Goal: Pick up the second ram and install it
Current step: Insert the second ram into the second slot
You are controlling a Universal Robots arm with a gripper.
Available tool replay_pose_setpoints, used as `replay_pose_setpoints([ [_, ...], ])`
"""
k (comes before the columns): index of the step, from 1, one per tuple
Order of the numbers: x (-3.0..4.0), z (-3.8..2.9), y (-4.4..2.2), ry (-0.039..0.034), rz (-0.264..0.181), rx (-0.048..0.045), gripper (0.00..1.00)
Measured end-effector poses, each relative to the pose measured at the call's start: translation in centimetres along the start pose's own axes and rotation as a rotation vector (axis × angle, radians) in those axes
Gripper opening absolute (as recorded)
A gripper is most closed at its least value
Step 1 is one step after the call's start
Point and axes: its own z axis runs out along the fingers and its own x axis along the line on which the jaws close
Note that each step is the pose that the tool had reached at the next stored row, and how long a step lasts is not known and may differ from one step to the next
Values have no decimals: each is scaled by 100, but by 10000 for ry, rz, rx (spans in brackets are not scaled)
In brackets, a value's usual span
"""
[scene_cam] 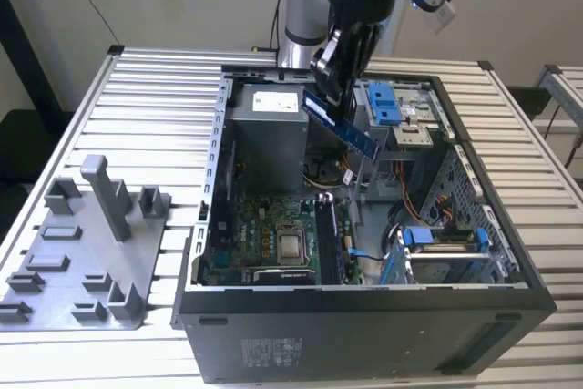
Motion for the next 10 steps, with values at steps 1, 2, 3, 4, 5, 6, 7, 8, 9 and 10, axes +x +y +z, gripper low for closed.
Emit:
replay_pose_setpoints([
  [1,0,3,0,-4,74,1,12],
  [2,0,5,0,-9,143,1,12],
  [3,0,8,0,-14,224,2,12],
  [4,0,10,-1,-19,306,3,12],
  [5,0,12,-1,-23,389,4,12],
  [6,0,14,-1,-27,474,5,12],
  [7,0,15,-1,-31,552,6,12],
  [8,0,17,-1,-38,641,6,12],
  [9,0,18,-1,-42,729,7,12],
  [10,0,19,-1,-48,820,8,12],
])
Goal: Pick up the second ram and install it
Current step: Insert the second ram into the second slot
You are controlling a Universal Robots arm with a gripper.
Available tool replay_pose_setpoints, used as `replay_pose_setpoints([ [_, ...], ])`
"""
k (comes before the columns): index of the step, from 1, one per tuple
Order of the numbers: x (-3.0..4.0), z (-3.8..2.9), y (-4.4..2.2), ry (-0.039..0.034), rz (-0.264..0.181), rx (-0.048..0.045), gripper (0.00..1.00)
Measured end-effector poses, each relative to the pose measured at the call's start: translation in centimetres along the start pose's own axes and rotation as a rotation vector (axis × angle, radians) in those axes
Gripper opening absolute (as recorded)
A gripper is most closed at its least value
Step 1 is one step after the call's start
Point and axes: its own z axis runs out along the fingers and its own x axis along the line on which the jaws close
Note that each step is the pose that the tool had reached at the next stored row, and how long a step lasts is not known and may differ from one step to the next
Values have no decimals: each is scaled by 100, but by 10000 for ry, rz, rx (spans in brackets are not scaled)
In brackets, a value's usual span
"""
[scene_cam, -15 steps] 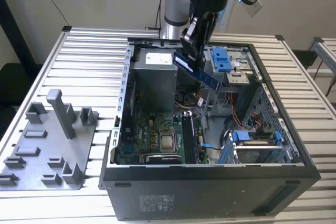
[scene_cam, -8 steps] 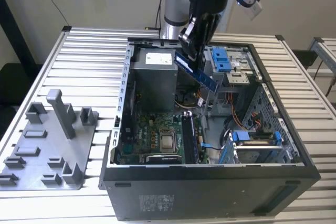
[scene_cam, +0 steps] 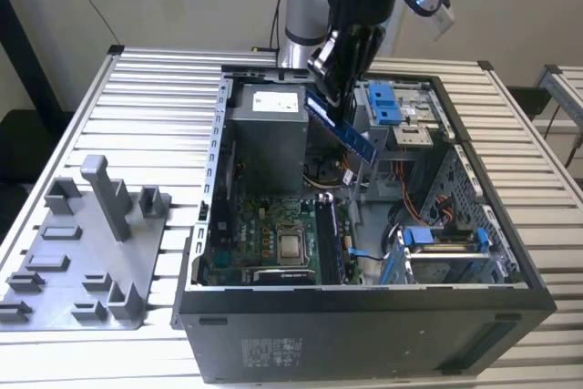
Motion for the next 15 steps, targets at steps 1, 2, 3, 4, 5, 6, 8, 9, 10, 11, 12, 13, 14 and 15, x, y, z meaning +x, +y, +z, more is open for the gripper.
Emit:
replay_pose_setpoints([
  [1,0,1,0,-5,96,1,12],
  [2,0,2,0,-11,196,1,12],
  [3,0,3,0,-17,281,2,12],
  [4,0,5,0,-23,388,3,12],
  [5,0,6,0,-28,475,4,12],
  [6,0,6,0,-33,569,5,12],
  [8,0,9,0,-43,751,7,12],
  [9,0,11,0,-49,846,7,12],
  [10,0,13,-1,-56,958,8,12],
  [11,0,15,-1,-62,1068,10,12],
  [12,0,18,-1,-66,1168,12,12],
  [13,0,20,-1,-70,1259,15,12],
  [14,0,23,-1,-74,1356,17,12],
  [15,0,27,-1,-80,1453,19,12],
])
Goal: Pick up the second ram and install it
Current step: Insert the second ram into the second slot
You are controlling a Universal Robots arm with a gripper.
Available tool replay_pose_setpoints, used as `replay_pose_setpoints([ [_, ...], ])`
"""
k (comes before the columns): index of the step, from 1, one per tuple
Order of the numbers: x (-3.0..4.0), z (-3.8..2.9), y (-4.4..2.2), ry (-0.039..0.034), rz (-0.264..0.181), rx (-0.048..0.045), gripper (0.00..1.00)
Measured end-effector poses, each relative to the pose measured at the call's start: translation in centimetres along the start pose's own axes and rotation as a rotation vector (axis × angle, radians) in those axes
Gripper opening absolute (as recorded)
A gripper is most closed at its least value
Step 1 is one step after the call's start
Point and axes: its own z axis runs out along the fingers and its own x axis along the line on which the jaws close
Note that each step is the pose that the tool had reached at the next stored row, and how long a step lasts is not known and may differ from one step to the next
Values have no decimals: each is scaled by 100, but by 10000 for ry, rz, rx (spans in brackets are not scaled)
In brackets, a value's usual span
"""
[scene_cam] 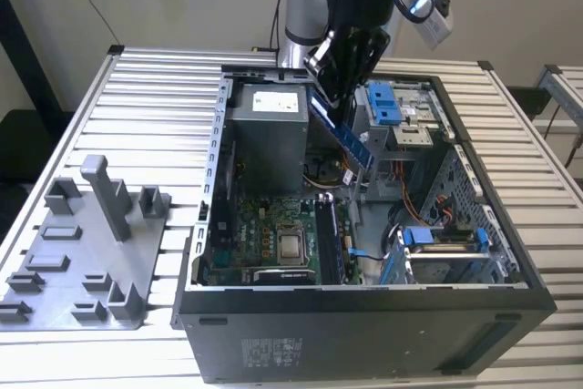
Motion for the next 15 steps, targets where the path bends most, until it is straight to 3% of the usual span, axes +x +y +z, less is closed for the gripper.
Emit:
replay_pose_setpoints([
  [15,1,75,-4,-130,1771,62,12],
])
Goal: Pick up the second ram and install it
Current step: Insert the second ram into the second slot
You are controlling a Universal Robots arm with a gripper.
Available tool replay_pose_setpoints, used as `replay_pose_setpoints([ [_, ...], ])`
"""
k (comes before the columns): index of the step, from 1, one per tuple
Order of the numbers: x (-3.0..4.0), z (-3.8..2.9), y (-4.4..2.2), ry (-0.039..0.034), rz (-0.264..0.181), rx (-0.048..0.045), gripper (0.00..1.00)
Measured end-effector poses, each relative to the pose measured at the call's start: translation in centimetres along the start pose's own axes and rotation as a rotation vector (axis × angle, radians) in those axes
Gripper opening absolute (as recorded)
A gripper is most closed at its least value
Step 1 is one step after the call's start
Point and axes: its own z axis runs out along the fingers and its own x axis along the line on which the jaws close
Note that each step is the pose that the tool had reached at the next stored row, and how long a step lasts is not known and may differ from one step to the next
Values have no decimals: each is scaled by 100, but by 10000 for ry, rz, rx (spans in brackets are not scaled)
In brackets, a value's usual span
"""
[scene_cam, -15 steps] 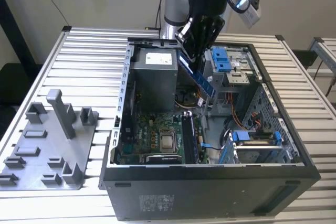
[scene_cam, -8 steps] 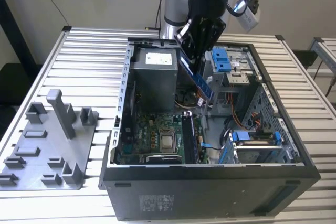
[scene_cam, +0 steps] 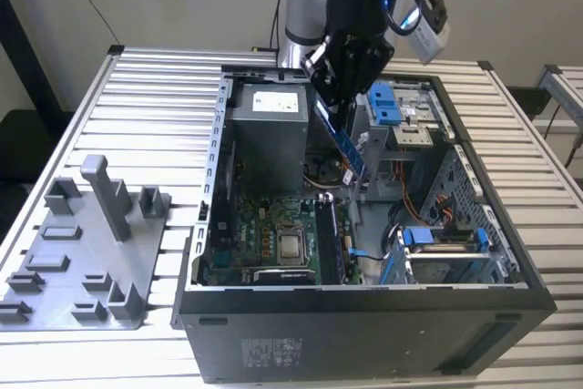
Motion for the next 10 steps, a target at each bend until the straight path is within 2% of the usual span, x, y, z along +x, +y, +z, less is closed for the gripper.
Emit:
replay_pose_setpoints([
  [10,0,27,-1,-62,1288,46,12],
])
